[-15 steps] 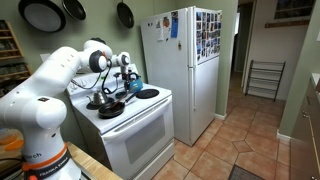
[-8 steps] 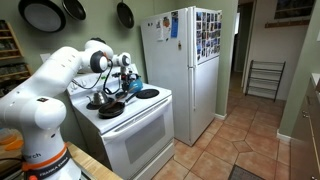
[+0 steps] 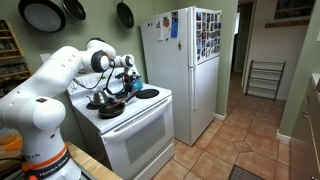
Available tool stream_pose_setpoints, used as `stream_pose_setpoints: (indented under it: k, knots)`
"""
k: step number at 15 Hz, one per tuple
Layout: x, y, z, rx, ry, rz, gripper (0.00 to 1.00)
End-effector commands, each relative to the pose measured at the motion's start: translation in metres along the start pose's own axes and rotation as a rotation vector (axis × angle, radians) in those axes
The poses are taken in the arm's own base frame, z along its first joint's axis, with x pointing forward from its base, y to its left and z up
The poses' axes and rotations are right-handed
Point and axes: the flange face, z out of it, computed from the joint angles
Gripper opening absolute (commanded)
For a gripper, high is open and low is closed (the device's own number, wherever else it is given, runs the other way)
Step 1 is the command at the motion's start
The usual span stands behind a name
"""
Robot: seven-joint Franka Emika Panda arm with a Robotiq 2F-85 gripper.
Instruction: Use the wooden spoon to stir the black pan
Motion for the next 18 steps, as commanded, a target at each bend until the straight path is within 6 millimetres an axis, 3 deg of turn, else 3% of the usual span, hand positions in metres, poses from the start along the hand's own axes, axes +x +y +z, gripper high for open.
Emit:
stream_pose_setpoints:
  k: [1, 7, 18]
  knots:
    - [0.005, 0.015, -0.001, -0.036, 0.033, 0.042, 0.04]
    - [0.009, -0.003, -0.004, 0.064, 0.073, -0.017, 0.04]
    - [-0.002, -0.027, -0.004, 0.120, 0.108, -0.168, 0.04]
